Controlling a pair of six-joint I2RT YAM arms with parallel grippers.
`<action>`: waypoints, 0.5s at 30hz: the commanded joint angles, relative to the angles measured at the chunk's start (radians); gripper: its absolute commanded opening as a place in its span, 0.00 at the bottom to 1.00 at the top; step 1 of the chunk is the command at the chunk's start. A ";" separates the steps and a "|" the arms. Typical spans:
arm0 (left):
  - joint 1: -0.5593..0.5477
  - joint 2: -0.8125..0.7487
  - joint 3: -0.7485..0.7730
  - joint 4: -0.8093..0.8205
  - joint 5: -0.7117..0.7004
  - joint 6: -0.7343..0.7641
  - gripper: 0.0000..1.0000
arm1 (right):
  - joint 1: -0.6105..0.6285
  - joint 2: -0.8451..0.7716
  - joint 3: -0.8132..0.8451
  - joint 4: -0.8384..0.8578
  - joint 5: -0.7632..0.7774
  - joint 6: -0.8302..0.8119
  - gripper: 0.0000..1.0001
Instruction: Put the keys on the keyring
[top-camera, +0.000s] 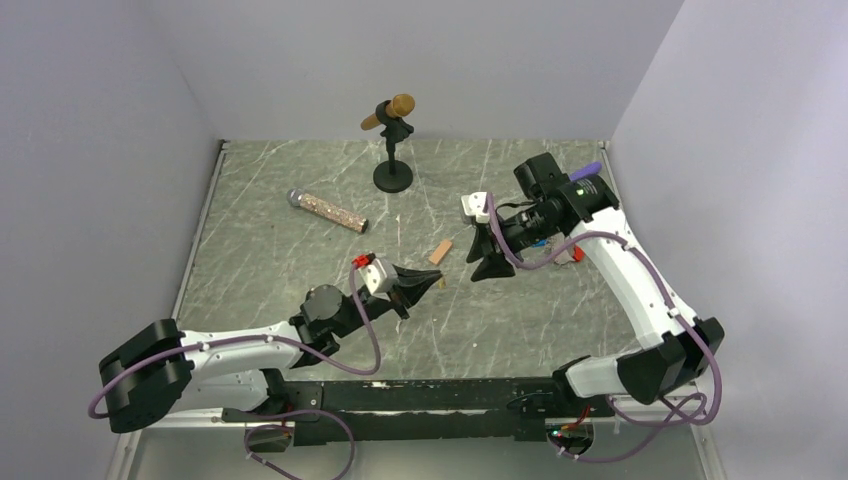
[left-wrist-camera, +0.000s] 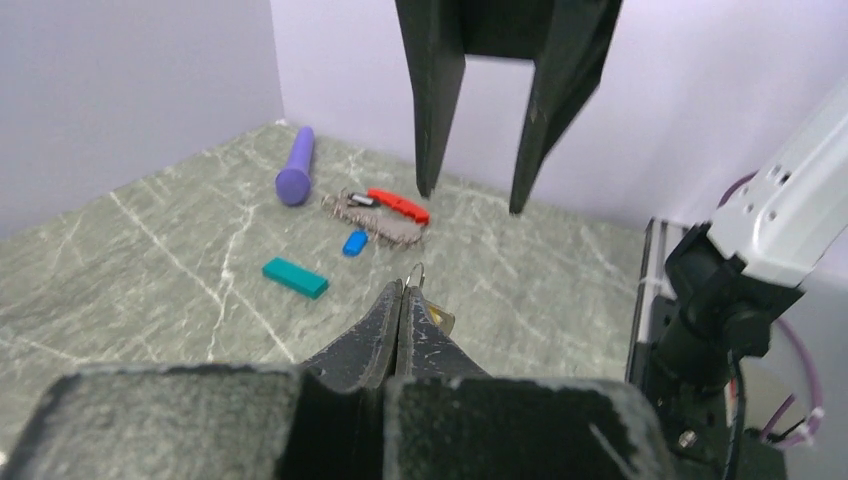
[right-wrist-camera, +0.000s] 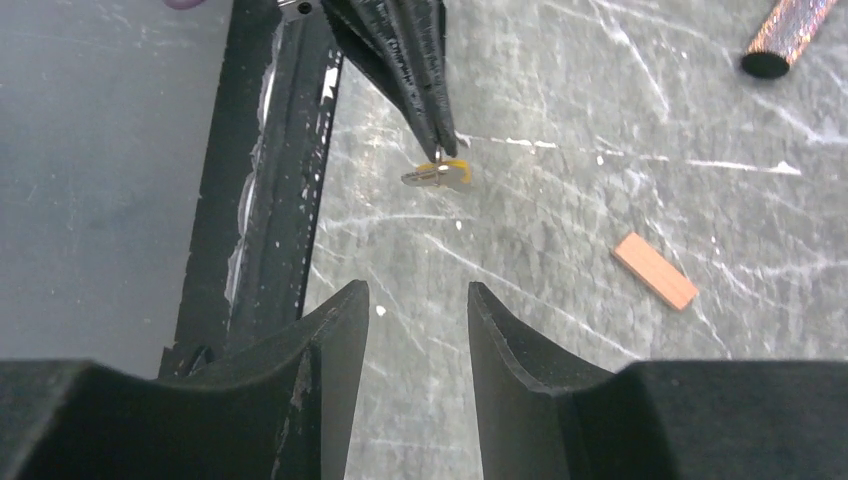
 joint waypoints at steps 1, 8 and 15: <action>-0.004 -0.016 -0.008 0.215 -0.024 -0.080 0.00 | -0.002 -0.071 -0.088 0.149 -0.162 -0.023 0.46; -0.003 0.029 -0.011 0.296 0.025 -0.079 0.00 | -0.001 -0.103 -0.134 0.246 -0.260 -0.055 0.45; -0.003 0.059 -0.036 0.386 0.032 -0.097 0.00 | 0.002 -0.096 -0.142 0.245 -0.320 -0.104 0.42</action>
